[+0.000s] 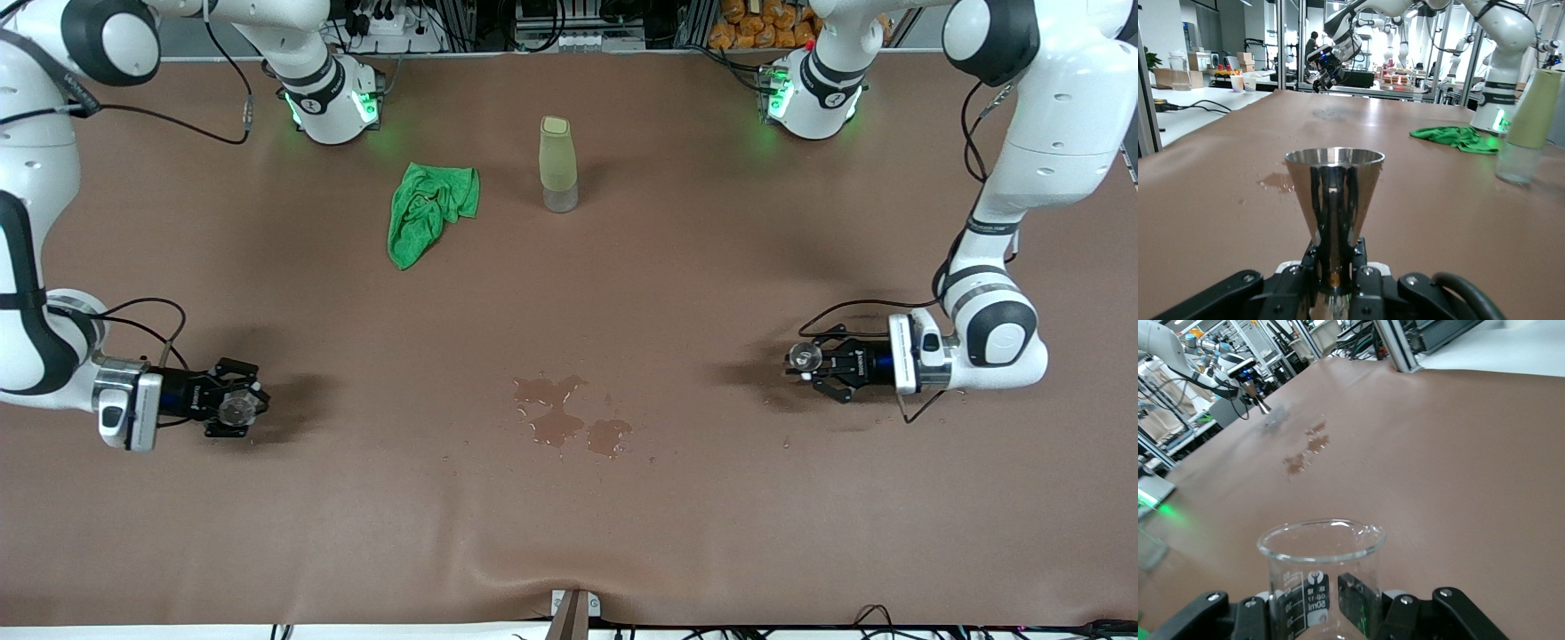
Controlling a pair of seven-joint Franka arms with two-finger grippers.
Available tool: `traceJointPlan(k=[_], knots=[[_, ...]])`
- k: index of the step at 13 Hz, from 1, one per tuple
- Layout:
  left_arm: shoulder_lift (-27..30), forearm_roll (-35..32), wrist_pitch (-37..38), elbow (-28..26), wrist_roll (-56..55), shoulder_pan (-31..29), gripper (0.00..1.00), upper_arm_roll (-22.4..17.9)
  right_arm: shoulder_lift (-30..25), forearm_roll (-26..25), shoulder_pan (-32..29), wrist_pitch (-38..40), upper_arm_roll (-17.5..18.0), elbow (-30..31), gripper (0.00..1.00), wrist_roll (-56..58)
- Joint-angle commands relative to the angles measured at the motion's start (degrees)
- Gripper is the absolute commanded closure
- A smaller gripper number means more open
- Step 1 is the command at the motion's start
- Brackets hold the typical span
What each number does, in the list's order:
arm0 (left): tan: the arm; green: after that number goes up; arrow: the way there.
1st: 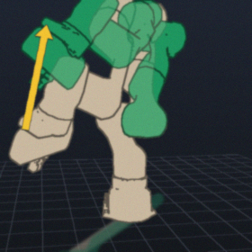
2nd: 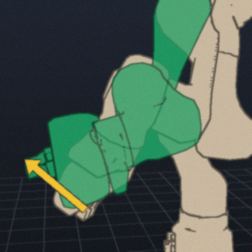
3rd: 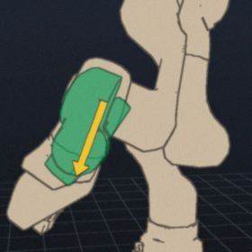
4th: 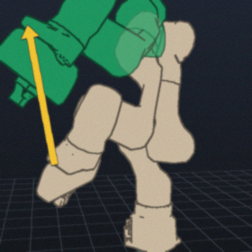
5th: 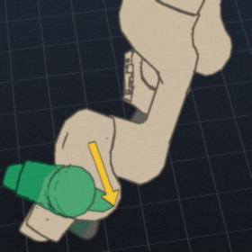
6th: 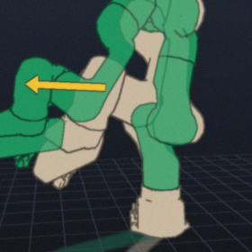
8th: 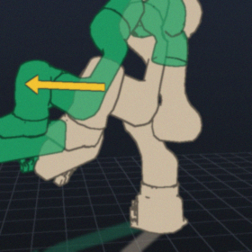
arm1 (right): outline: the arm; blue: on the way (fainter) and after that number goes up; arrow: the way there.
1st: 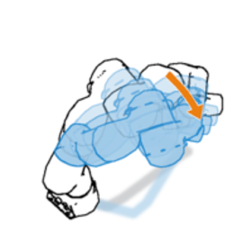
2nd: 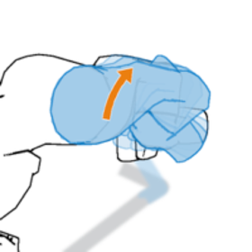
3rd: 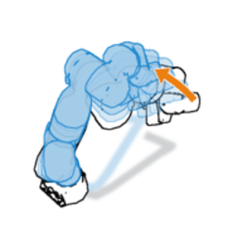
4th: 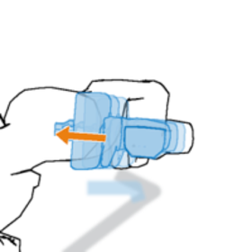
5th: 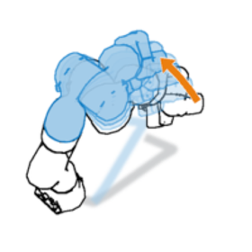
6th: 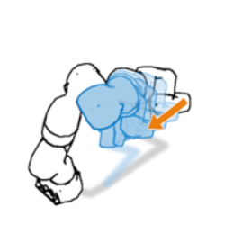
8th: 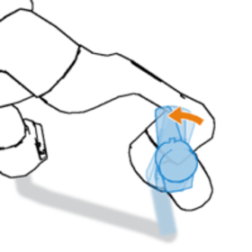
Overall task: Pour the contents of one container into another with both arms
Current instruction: 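Lower the beaker with the right gripper while the left gripper lowers the jigger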
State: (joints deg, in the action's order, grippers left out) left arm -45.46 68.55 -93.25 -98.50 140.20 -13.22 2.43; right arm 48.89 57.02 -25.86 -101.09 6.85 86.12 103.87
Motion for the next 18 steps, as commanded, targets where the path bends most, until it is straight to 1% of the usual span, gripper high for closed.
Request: traceJointPlan(k=[1, 2, 3, 4, 6, 8, 10, 14, 17, 18], knots=[[-1.03, -2.27, 1.94, 0.24, 1.83, -2.86, 1.00, 0.56, 3.21, -0.51, -2.34, -2.69, 1.42, -2.01, 1.00, 6.76], [-1.29, -2.89, 1.94, 0.33, 1.92, -3.83, 1.00, 0.47, 5.14, 1.32, -3.31, -4.19, 1.59, -2.45, 1.00, 10.36], [-2.08, -4.02, 1.94, 0.76, 2.18, -4.62, 1.00, 0.56, 5.77, 4.30, -3.32, -4.47, 1.51, -2.71, 1.00, 13.87], [-2.61, -4.38, 1.94, 0.94, 2.18, -5.67, 1.00, 0.56, 5.86, 6.16, -3.23, -4.99, 1.50, -2.80, 1.00, 16.61], [-3.23, -4.47, 1.94, 1.03, 2.18, -6.29, 1.00, 0.56, 6.04, 6.53, -3.49, -7.62, 1.50, -3.68, 1.00, 22.58], [-3.67, -4.39, 2.02, 0.77, 2.09, -6.38, 1.00, 0.56, 6.91, 6.62, -3.76, -9.56, 1.50, -6.48, 1.00, 29.08], [-4.45, -4.21, 3.95, 0.77, 2.09, -6.47, 1.00, 0.56, 8.23, 7.49, -4.54, -11.41, 1.59, -8.07, 1.00, 33.23], [-4.90, -4.12, 5.28, 0.77, 1.83, -6.73, 1.00, 0.56, 12.09, 12.14, -4.99, -11.50, 1.50, -8.60, 1.00, 35.00], [-5.34, -4.12, 5.28, 0.94, 2.01, -7.35, 1.00, 0.56, 13.42, 14.25, -5.16, -11.68, 1.50, -8.60, 1.00, 35.00], [-5.43, -4.12, 5.28, 0.94, 2.01, -7.44, 1.00, 0.56, 13.42, 14.78, -5.25, -11.68, 1.50, -8.52, 0.84, 34.74]])
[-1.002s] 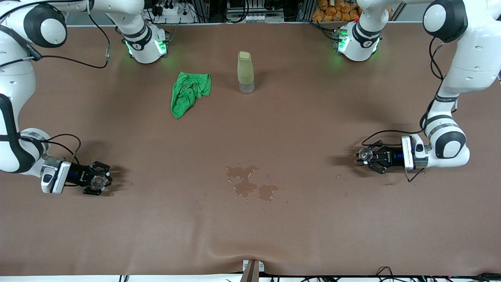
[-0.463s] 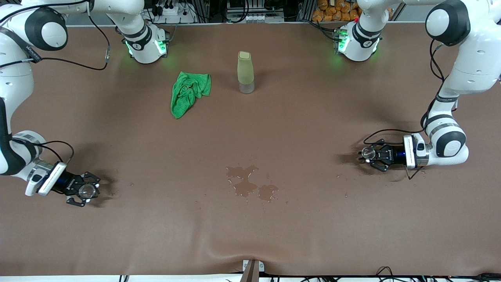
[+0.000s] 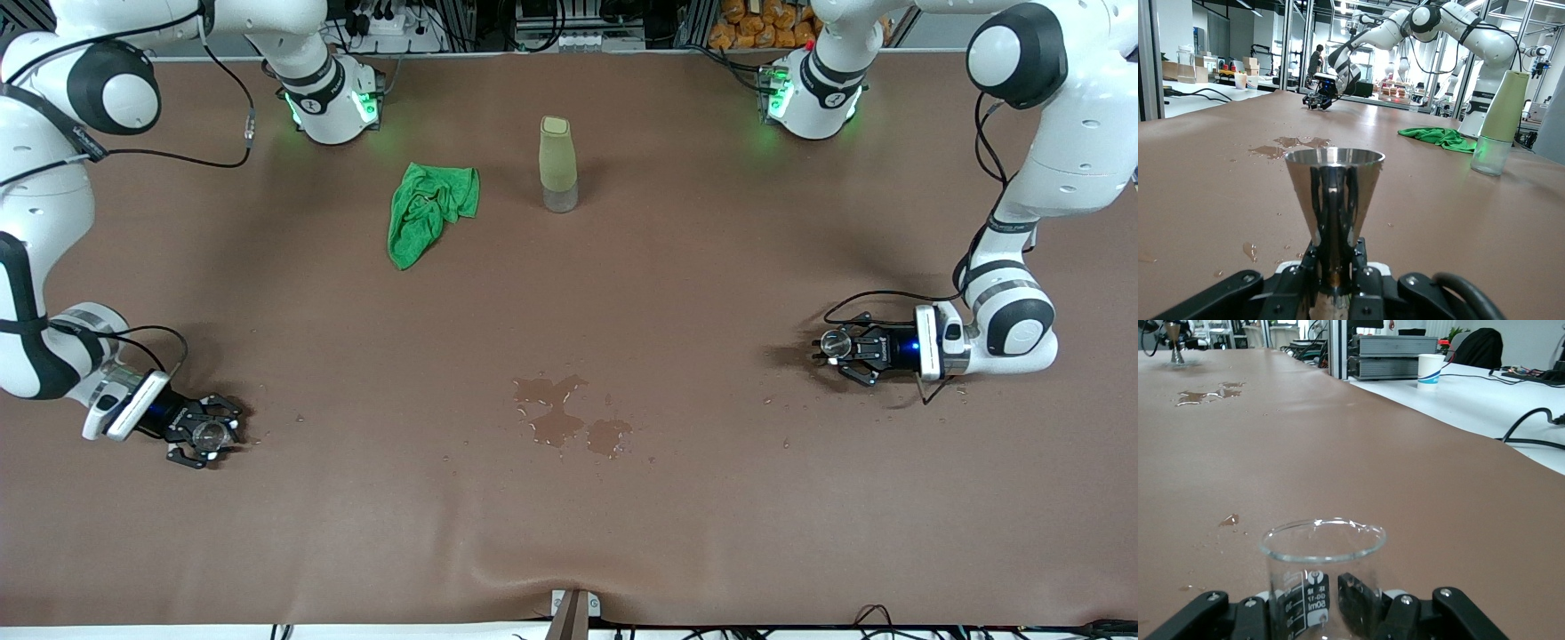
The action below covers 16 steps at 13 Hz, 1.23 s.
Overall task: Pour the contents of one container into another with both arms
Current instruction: 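Lower the beaker with the right gripper while the left gripper lowers the jigger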
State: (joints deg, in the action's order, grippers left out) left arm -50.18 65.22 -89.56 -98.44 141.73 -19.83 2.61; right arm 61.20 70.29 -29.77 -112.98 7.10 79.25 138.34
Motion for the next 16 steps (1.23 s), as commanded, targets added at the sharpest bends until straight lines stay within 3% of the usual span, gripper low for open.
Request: traceJointPlan(k=[1, 2, 3, 5, 12, 16], knots=[[-0.79, -0.63, 1.67, 0.88, 0.48, -1.17, 1.00, 0.46, 1.20, 1.95, -1.51, 0.30, 1.24, -1.64, 0.09, 0.09], [-0.97, -0.63, 1.67, 0.88, 0.48, -1.26, 0.99, 0.46, 1.28, 2.39, -1.78, 0.56, 1.24, -1.64, 0.00, 0.08], [-1.06, -0.45, 1.67, 0.80, 0.31, -1.26, 0.84, 0.46, 1.29, 2.66, -1.95, 0.65, 1.24, -1.64, 0.00, -0.09], [-1.23, -0.27, 2.46, 0.80, 0.22, -1.26, 0.68, 0.46, 0.94, 2.92, -2.04, 0.83, 1.24, -1.64, 0.00, -0.27], [-1.67, -0.10, 2.81, 0.88, 0.22, -1.79, 0.58, 0.46, -4.51, -0.67, -1.96, 0.83, 1.07, -1.03, 0.00, -7.19], [-1.67, -0.18, 2.81, 0.97, -0.05, -2.75, 0.46, 0.37, -10.48, -10.23, -1.17, 0.83, 1.07, -0.94, 0.00, -19.57]])
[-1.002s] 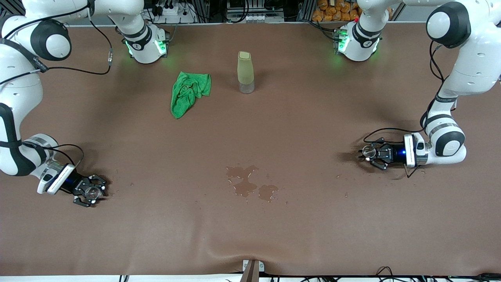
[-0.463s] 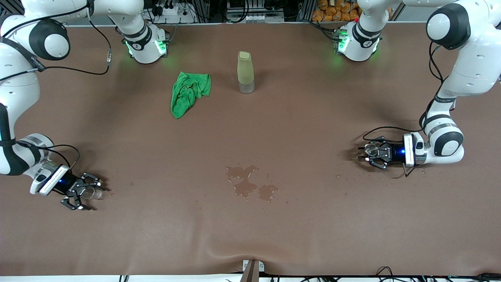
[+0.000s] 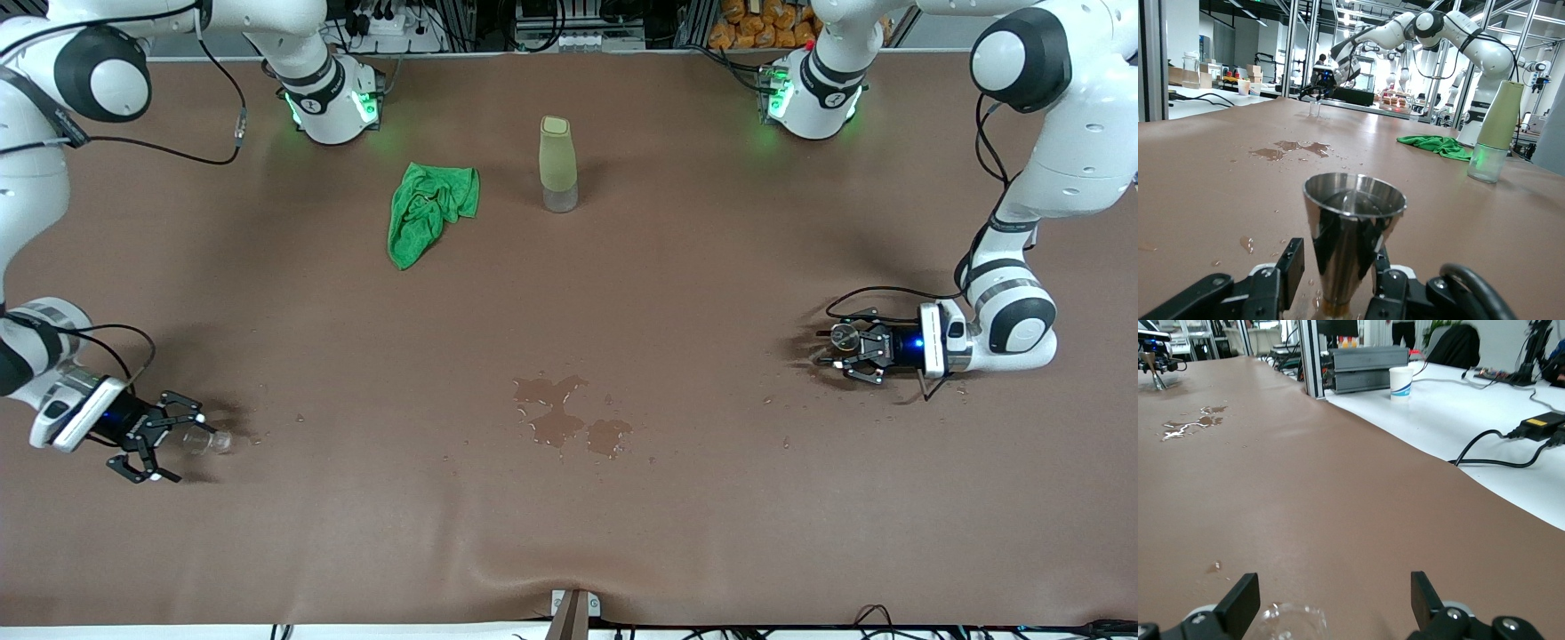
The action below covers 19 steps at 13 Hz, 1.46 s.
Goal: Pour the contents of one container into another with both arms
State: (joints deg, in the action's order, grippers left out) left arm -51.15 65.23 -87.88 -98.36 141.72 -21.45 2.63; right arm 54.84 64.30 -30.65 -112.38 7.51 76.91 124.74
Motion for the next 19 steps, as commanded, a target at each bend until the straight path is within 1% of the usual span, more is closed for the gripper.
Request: traceJointPlan(k=[1, 2, 3, 4, 6, 7, 9, 11, 13, 14, 15, 16, 17, 18, 19], knots=[[-0.71, -0.19, 1.13, 0.89, -0.13, -1.92, 0.39, 0.36, -5.60, -6.62, 0.06, 0.24, 0.75, 1.31, 0.00, -9.13], [-0.62, -0.27, 1.13, 0.80, -0.22, -2.28, 0.30, 0.36, -7.01, -9.08, 0.24, 0.24, 0.75, 1.31, 0.00, -12.12], [-0.53, -0.36, 1.13, 0.80, -1.00, -2.98, 0.12, 0.36, -8.59, -11.89, 0.76, 0.24, 0.84, 1.31, 0.00, -14.93], [-0.45, -0.45, 1.22, 0.80, -2.32, -3.77, 0.00, 0.36, -10.43, -14.53, 1.38, 0.24, 0.75, 1.40, 0.00, -18.53], [-0.10, -0.63, 1.22, 0.80, -7.74, -5.61, 0.00, 0.36, -14.21, -19.54, 2.78, 0.32, 0.84, 1.84, 0.00, -26.61], [0.17, -0.71, 1.22, 0.88, -11.87, -6.67, 0.00, 0.27, -16.93, -21.57, 3.92, 0.32, 0.75, 3.15, 0.00, -30.74], [0.87, -0.63, 0.61, 0.89, -20.66, -8.08, 0.00, -0.08, -23.95, -27.01, 6.03, 0.06, 0.75, 7.88, 0.00, -40.40], [2.62, -0.63, -0.35, 0.89, -26.91, -8.09, 0.00, -2.36, -29.67, -31.85, 8.06, -0.12, 0.75, 11.49, 0.00, -47.98], [4.73, -0.71, -0.45, 1.15, -37.34, -8.17, 0.00, -3.68, -33.55, -37.21, 9.47, 0.23, 0.75, 13.43, 0.00, -54.04], [7.61, -1.24, -0.45, 1.32, -43.14, -8.17, 0.00, -4.38, -35.92, -39.49, 10.34, 0.32, 0.75, 14.92, 0.00, -57.38], [10.86, -4.11, -0.45, 1.50, -50.16, -8.00, 0.00, -5.17, -38.98, -41.34, 12.35, 0.24, 0.32, 17.11, 0.00, -60.72], [14.29, -9.10, -0.53, 2.63, -57.28, -7.74, 0.00, -5.18, -42.76, -44.06, 15.94, 0.15, -2.56, 20.18, 0.00, -65.71], [16.58, -13.59, -0.54, 4.99, -64.57, -7.73, 0.00, -5.01, -46.45, -46.96, 19.63, 0.41, -5.29, 22.82, 0.00, -70.81], [18.87, -16.59, -0.54, 6.15, -70.30, -7.73, 0.00, -4.83, -49.62, -49.60, 21.06, 0.85, -5.75, 25.19, 0.00, -74.69], [20.72, -18.62, -0.54, 6.77, -74.36, -7.56, 0.00, -4.39, -51.65, -51.28, 21.42, 2.85, -5.84, 26.09, 0.00, -78.03]])
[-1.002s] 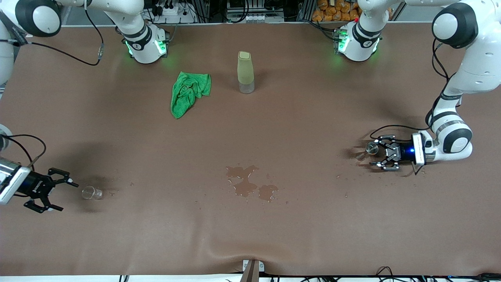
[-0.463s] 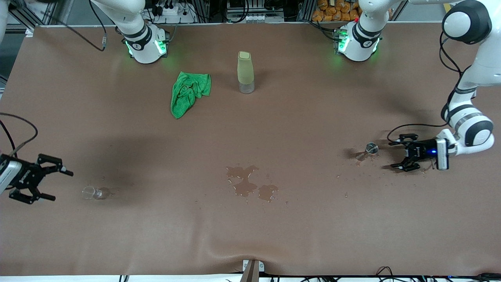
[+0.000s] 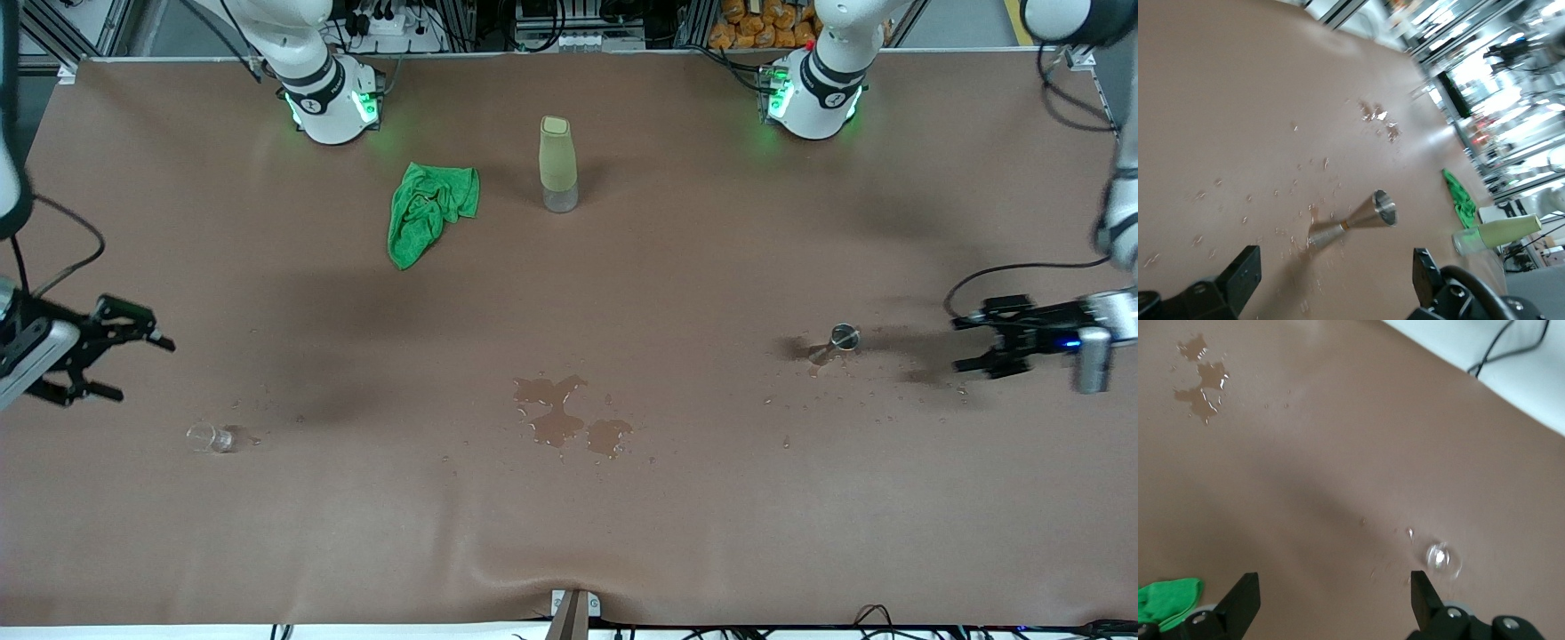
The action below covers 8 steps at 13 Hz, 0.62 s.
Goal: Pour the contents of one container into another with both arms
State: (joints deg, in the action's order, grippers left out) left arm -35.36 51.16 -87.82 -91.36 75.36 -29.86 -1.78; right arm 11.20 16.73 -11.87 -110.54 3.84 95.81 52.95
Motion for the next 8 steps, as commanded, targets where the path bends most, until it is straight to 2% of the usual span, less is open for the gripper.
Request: traceJointPlan(k=[1, 4, 8], knots=[[7.04, -5.97, -0.60, -0.22, -12.03, 1.64, 0.00, 0.20, -9.17, -4.59, 2.90, 4.60, -2.43, 7.11, 0.00, -10.98], [13.19, -12.03, -0.60, -0.05, -24.08, 3.66, 0.00, 0.20, -11.28, -10.65, 6.58, 11.38, -4.54, 6.14, 0.00, -25.04], [22.06, -19.75, -0.51, 0.04, -42.17, 6.38, 0.00, 1.33, -12.08, -12.16, 10.45, 21.41, -8.05, 1.66, 0.00, -41.84]])
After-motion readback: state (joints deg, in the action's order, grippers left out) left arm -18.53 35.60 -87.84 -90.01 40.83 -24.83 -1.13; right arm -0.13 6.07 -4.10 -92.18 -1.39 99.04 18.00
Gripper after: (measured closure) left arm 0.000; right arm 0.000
